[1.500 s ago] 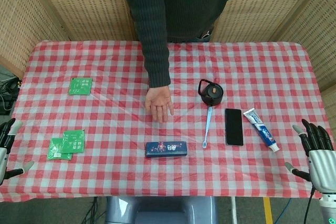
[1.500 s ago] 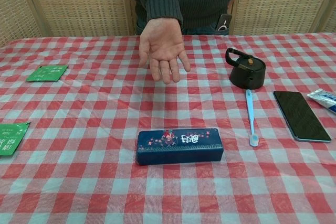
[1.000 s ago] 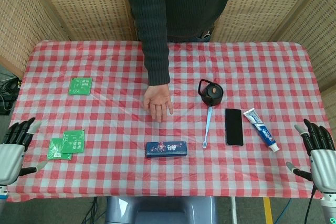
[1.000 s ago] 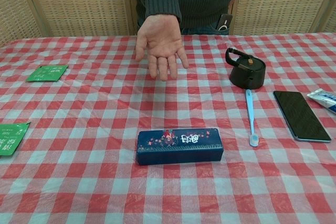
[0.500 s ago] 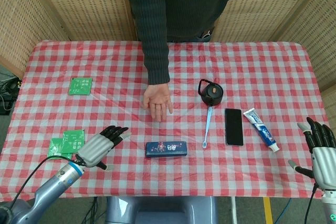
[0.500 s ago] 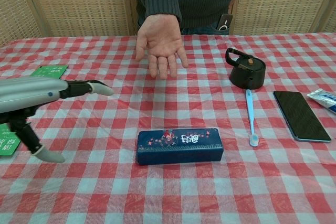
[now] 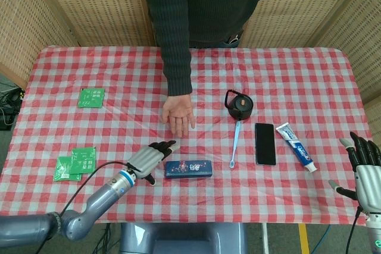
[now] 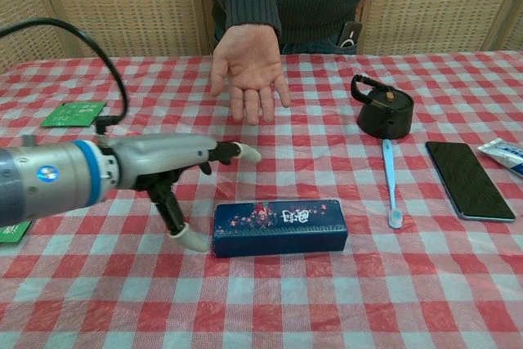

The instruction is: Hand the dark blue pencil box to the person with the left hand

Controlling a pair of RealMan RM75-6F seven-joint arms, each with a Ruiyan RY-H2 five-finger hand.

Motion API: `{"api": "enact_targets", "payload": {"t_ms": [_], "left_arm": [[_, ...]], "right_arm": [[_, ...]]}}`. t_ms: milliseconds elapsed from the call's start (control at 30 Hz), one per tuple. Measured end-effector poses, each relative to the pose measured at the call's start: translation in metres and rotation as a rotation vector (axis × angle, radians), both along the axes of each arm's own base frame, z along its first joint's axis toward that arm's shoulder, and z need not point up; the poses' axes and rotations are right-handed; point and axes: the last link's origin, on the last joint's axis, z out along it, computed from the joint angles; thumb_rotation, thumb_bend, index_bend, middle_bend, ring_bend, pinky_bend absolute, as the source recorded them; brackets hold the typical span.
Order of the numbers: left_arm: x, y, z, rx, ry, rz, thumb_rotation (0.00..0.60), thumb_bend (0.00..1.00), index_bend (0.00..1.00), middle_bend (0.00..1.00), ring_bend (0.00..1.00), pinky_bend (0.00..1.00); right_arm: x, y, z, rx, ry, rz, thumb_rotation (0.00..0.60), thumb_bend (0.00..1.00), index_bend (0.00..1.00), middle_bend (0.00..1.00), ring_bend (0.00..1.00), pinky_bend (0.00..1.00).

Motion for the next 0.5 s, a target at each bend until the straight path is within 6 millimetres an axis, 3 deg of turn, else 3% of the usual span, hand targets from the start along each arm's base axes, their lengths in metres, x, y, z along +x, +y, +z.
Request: {"api": "enact_targets", "payload": {"t_ms": [233, 400, 500], "left_arm": [[0.034, 0.003, -0.043, 0.000, 0.063, -0.018, 0.600, 0.02, 0.16, 0.11, 0.22, 0.30], [0.040, 0.002, -0.054, 0.052, 0.082, -0.026, 0.600, 0.08, 0.42, 0.35, 0.44, 0.46], [0.042, 0.003, -0.059, 0.103, 0.087, -0.042, 0.600, 0.12, 0.51, 0.42, 0.50, 0.50]], "right_arm": [[-0.003, -0.001, 0.003, -0.005, -0.011, -0.010, 0.600, 0.00, 0.14, 0.00, 0.00, 0.00], [-0.005, -0.001, 0.007, -0.012, -0.023, -0.015, 0.600, 0.00, 0.14, 0.00, 0.00, 0.00], [-0.006, -0.001, 0.009, -0.017, -0.031, -0.016, 0.600, 0.00, 0.14, 0.00, 0.00, 0.00]]}}
